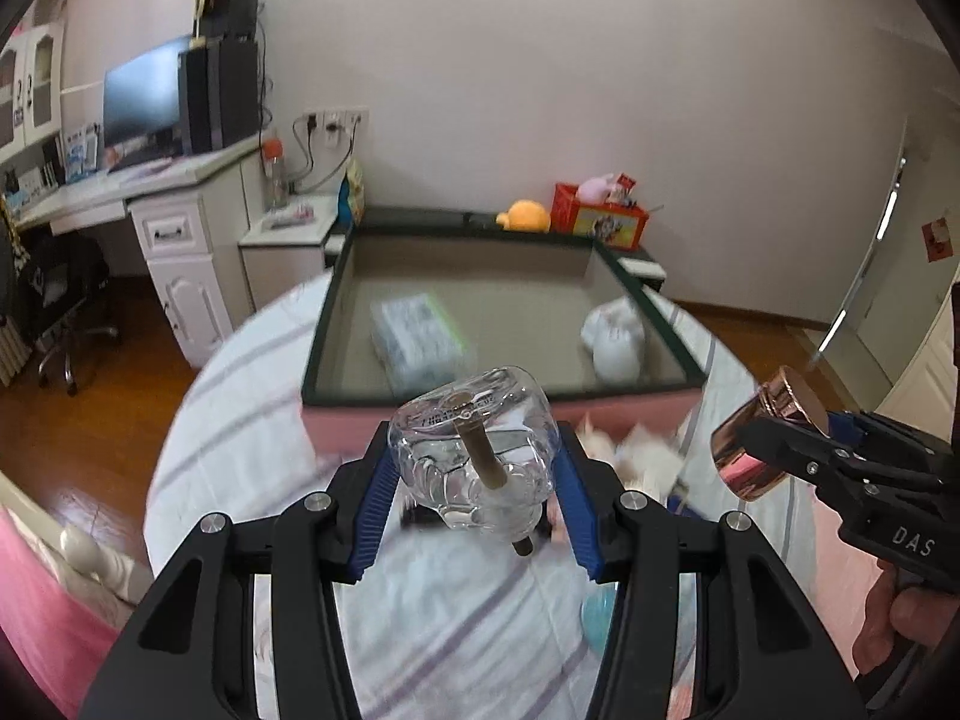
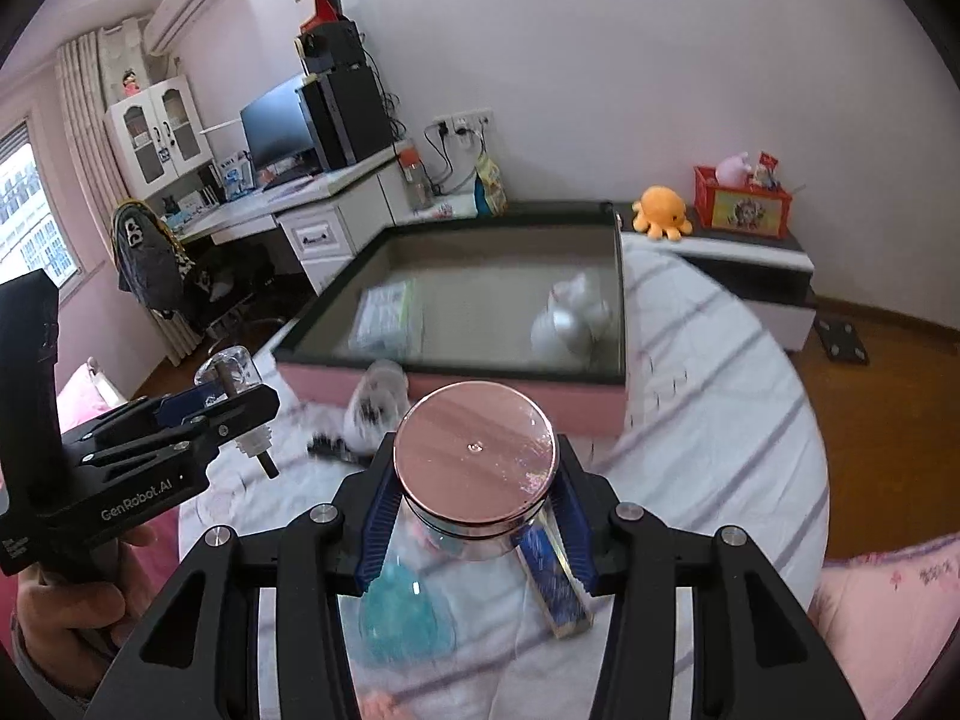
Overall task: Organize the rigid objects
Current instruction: 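Lower the bottle and jar into the tray and open both tools, then withdraw both tools and move toward the remaining items, then grasp the pink block donut with the left tool while the right tool grasps the blue box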
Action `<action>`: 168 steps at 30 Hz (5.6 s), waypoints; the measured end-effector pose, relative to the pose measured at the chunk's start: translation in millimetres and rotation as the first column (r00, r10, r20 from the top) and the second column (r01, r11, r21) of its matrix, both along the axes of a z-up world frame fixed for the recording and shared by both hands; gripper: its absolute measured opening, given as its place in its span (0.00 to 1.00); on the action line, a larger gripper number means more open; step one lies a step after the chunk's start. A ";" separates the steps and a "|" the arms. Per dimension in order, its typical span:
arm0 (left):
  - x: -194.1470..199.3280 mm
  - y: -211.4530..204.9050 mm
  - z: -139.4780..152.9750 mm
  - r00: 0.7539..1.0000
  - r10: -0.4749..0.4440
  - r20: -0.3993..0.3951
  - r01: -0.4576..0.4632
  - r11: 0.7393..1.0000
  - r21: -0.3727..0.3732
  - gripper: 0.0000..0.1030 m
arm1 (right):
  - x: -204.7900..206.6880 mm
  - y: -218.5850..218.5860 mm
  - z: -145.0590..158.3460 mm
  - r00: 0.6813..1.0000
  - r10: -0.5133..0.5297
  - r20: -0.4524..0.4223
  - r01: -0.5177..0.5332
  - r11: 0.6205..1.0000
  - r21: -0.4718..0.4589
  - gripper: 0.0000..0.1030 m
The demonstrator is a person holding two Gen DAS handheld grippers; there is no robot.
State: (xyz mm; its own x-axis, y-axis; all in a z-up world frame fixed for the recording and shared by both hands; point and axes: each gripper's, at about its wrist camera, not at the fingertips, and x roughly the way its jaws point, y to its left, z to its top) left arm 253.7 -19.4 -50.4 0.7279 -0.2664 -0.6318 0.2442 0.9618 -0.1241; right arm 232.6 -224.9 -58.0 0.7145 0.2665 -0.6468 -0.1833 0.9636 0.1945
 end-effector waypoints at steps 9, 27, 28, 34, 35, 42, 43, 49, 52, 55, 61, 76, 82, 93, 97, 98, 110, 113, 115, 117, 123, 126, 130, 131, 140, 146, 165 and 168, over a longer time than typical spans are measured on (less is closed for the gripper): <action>69.0 -15.3 32.5 0.998 -0.009 0.059 0.009 1.000 -0.006 0.49 | 84.2 12.1 30.0 0.998 0.038 0.040 -0.036 0.999 -0.037 0.47; 195.9 -50.7 -46.9 0.994 -0.008 -0.113 0.013 0.999 0.036 0.49 | 218.1 5.2 -58.1 0.980 -0.008 -0.196 -0.009 0.996 -0.086 0.47; 196.8 -50.3 -48.2 0.993 -0.008 -0.118 0.012 0.999 0.038 0.50 | 218.3 5.1 -60.1 0.979 -0.010 -0.202 -0.009 0.996 -0.092 0.47; 193.3 -42.1 -50.2 0.991 0.023 -0.132 -0.016 0.999 0.050 0.63 | 215.9 7.7 -57.8 0.978 -0.023 -0.206 -0.001 0.993 -0.116 0.62; 190.8 -39.0 -47.2 0.992 0.037 -0.120 -0.031 0.998 0.053 0.71 | 214.4 6.7 -56.2 0.979 -0.030 -0.203 0.006 0.993 -0.120 0.65; 167.6 -25.6 -22.4 0.996 0.068 -0.051 -0.064 0.995 0.082 1.00 | 202.3 2.7 -41.5 0.980 -0.059 -0.188 0.038 0.992 -0.116 0.94; 161.4 -23.6 -17.4 0.997 0.069 -0.039 -0.066 0.995 0.078 1.00 | 197.6 3.7 -38.1 0.981 -0.089 -0.174 0.062 0.986 -0.155 1.00; 130.8 -13.2 6.5 0.997 0.080 0.009 -0.081 0.994 0.073 1.00 | 176.8 -1.3 -15.7 0.985 -0.109 -0.136 0.094 0.989 -0.110 1.00; 109.9 -5.5 21.0 0.995 0.091 0.040 -0.093 0.994 0.061 1.00 | 159.3 -3.5 -0.8 0.988 -0.116 -0.106 0.107 0.990 -0.091 1.00; 83.7 3.4 38.0 0.992 0.105 0.070 -0.109 0.993 0.047 1.00 | 132.7 -6.8 19.2 0.990 -0.126 -0.060 0.121 0.990 -0.072 1.00; 31.7 11.7 64.6 0.983 0.125 0.133 -0.131 0.991 0.038 1.00 | 74.4 -8.2 52.8 0.990 -0.140 0.032 0.141 0.989 -0.034 1.00; -89.5 22.7 92.2 0.963 0.175 0.204 -0.181 0.983 0.012 1.00 | -73.8 2.6 90.4 0.967 -0.157 0.199 0.161 0.987 -0.007 1.00; -120.0 22.1 86.9 0.962 0.184 0.203 -0.194 0.981 0.028 1.00 | -107.7 7.2 81.2 0.963 -0.162 0.214 0.168 0.986 -0.012 1.00; -150.3 23.7 73.7 0.963 0.199 0.179 -0.211 0.976 0.047 1.00 | -138.1 8.7 60.7 0.967 -0.177 0.182 0.178 0.984 0.014 1.00; -154.2 21.2 74.1 0.964 0.197 0.181 -0.208 0.977 0.044 1.00 | -143.1 9.6 59.5 0.967 -0.176 0.184 0.177 0.984 0.012 1.00; -155.3 20.3 74.5 0.964 0.194 0.182 -0.204 0.978 0.043 1.00 | -144.6 9.8 59.0 0.967 -0.177 0.185 0.178 0.984 0.012 1.00; -157.7 17.5 73.3 0.964 0.194 0.181 -0.205 0.978 0.041 1.00 | -148.1 9.7 61.0 0.966 -0.176 0.188 0.177 0.984 0.013 1.00; -158.0 17.1 72.4 0.964 0.194 0.180 -0.206 0.978 0.045 1.00 | -149.2 10.0 62.2 0.966 -0.176 0.190 0.177 0.984 0.013 1.00; -158.3 16.4 68.9 0.966 0.195 0.172 -0.205 0.978 0.046 1.00 | -149.8 9.4 62.7 0.966 -0.179 0.189 0.180 0.984 0.011 1.00; -159.2 15.4 62.4 0.969 0.188 0.160 -0.196 0.980 0.040 1.00 | -149.9 5.2 62.7 0.964 -0.191 0.183 0.193 0.981 0.007 1.00; -158.6 3.5 27.0 0.989 0.128 0.077 -0.131 0.991 0.037 1.00 | -144.8 -13.7 54.8 0.961 -0.234 0.144 0.236 0.972 0.002 1.00; -158.2 -6.7 5.9 0.994 0.105 0.031 -0.106 0.993 0.046 1.00 | -141.9 -21.1 48.1 0.960 -0.249 0.126 0.251 0.968 -0.002 1.00; -157.9 -27.8 -21.8 0.997 0.072 -0.029 -0.071 0.996 0.053 1.00 | -137.7 -31.3 38.1 0.959 -0.262 0.104 0.264 0.964 -0.006 1.00; -157.5 -33.3 -26.8 0.997 0.070 -0.039 -0.067 0.996 0.062 1.00 | -136.9 -32.7 34.2 0.960 -0.262 0.097 0.264 0.964 -0.011 1.00; -162.4 -76.1 -62.1 0.992 0.077 -0.104 -0.066 0.993 0.103 1.00 | -136.2 -53.4 -10.4 0.971 -0.239 0.015 0.240 0.970 -0.026 1.00; -158.5 -104.5 -83.6 0.989 0.070 -0.132 -0.049 0.987 0.150 1.00 | -140.8 -86.7 -22.8 0.960 -0.280 -0.012 0.280 0.960 0.012 1.00; -134.8 -79.1 -96.4 0.986 0.055 -0.159 -0.041 0.995 0.088 0.66 | -75.7 -58.3 -67.6 0.979 -0.175 -0.106 0.165 0.982 -0.095 1.00; -129.5 -63.3 -91.0 0.985 0.084 -0.154 -0.072 0.994 0.081 0.66 | -55.3 -44.9 -77.0 0.983 -0.141 -0.120 0.124 0.982 -0.143 1.00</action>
State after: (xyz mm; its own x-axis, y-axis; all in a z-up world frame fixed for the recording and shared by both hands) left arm 124.2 -82.7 -141.4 0.6348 -0.1606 -0.7558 0.1516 0.9850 -0.0820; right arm 177.3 -269.8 -134.9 0.6456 0.0795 -0.7595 -0.0339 0.9966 0.0754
